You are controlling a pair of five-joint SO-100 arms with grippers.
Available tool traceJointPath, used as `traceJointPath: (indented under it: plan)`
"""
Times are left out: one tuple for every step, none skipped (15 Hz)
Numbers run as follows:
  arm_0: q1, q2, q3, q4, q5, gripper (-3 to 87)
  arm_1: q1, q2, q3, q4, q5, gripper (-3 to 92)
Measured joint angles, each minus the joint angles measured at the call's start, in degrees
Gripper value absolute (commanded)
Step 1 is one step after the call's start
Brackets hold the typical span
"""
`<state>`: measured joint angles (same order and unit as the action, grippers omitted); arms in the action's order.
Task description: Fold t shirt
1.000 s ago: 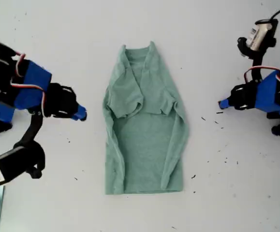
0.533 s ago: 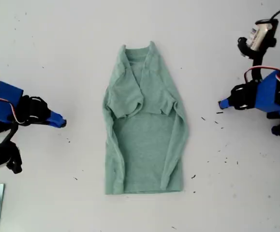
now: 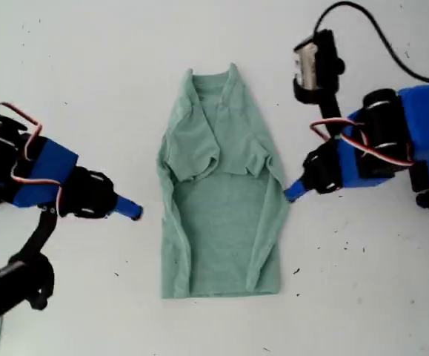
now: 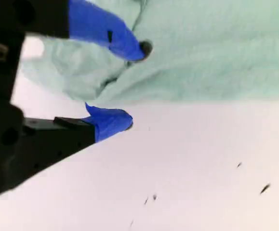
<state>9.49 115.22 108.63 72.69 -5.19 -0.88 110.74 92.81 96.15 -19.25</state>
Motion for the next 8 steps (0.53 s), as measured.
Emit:
traceJointPath:
  plan:
    - [1.41, -3.08, -5.98, 0.62, 1.41, 28.8, -2.99, -4.75, -10.55, 2.2, 0.79, 42.5]
    - [2.64, -6.59, -11.51, 1.67, 2.11, 28.8, -5.71, -8.0, -17.49, 2.9, 2.2, 42.7]
    - [3.87, -10.37, -16.96, 3.25, 2.11, 28.7, -8.0, -10.02, -21.27, 3.34, 3.87, 42.7]
    - [5.01, -13.62, -21.18, 3.78, 2.11, 28.8, -10.02, -11.43, -23.73, 3.34, 5.63, 42.4]
    - [6.15, -16.17, -24.26, 3.87, 2.11, 28.9, -11.6, -12.39, -25.22, 3.34, 6.94, 42.0]
    - [6.86, -18.72, -25.66, 3.78, 2.11, 28.8, -13.1, -13.36, -25.75, 3.34, 8.44, 41.7]
    - [7.12, -20.92, -26.1, 3.78, 2.11, 29.1, -14.5, -14.77, -25.84, 3.34, 9.67, 41.5]
    - [7.21, -23.12, -26.37, 3.43, 2.11, 29.0, -15.47, -16.52, -25.84, 3.25, 10.63, 41.0]
